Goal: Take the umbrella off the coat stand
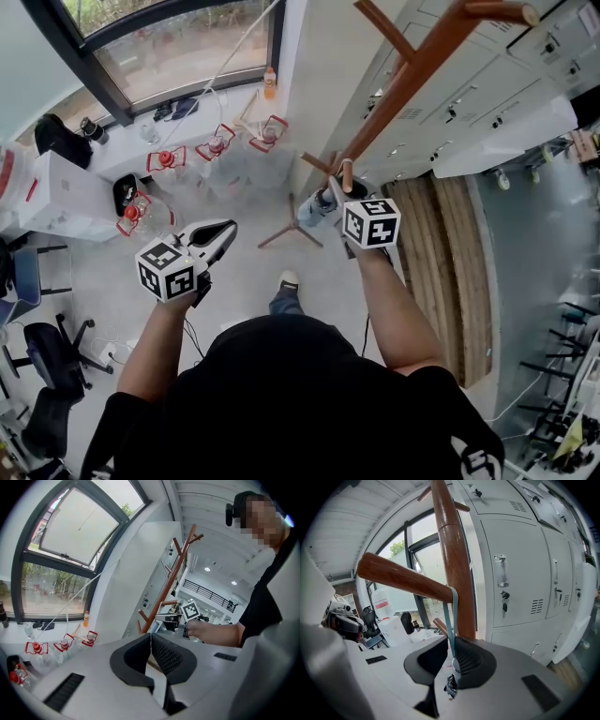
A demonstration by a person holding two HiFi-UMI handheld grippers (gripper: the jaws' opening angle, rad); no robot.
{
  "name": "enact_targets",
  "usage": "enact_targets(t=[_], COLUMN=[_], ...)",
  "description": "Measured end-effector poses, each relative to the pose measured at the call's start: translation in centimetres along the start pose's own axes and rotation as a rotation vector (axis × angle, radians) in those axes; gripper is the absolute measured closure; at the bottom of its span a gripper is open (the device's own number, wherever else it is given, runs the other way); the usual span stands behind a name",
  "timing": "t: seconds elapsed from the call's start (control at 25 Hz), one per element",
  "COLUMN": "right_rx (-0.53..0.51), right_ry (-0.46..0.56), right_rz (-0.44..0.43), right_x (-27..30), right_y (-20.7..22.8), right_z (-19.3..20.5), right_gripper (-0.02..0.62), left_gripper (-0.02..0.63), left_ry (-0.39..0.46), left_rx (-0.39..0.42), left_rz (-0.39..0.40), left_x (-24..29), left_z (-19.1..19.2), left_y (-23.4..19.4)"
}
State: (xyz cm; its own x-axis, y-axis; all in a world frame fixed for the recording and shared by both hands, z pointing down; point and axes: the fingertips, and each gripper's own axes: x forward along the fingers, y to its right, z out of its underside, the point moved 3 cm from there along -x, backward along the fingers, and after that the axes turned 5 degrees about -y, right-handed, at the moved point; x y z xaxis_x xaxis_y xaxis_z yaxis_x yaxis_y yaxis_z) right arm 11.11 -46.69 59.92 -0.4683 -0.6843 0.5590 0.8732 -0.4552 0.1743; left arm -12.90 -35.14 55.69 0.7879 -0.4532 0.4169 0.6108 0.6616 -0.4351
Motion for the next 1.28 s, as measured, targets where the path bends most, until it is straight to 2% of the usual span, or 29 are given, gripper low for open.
enact_targets(t=[1.28], right_rx=[0.007], right_ry=[-0.003], right_rz=[0.01], right_x=[0.64], right_y=[0.46], right_z=[0.31], right_gripper=[0.574], left_gripper=[0.578], left_ry=[-0.034], left_rx=[-0.004], left_rz=[0.006], left_x=[0.46], left_z=[0.59], left_y=[-0.26])
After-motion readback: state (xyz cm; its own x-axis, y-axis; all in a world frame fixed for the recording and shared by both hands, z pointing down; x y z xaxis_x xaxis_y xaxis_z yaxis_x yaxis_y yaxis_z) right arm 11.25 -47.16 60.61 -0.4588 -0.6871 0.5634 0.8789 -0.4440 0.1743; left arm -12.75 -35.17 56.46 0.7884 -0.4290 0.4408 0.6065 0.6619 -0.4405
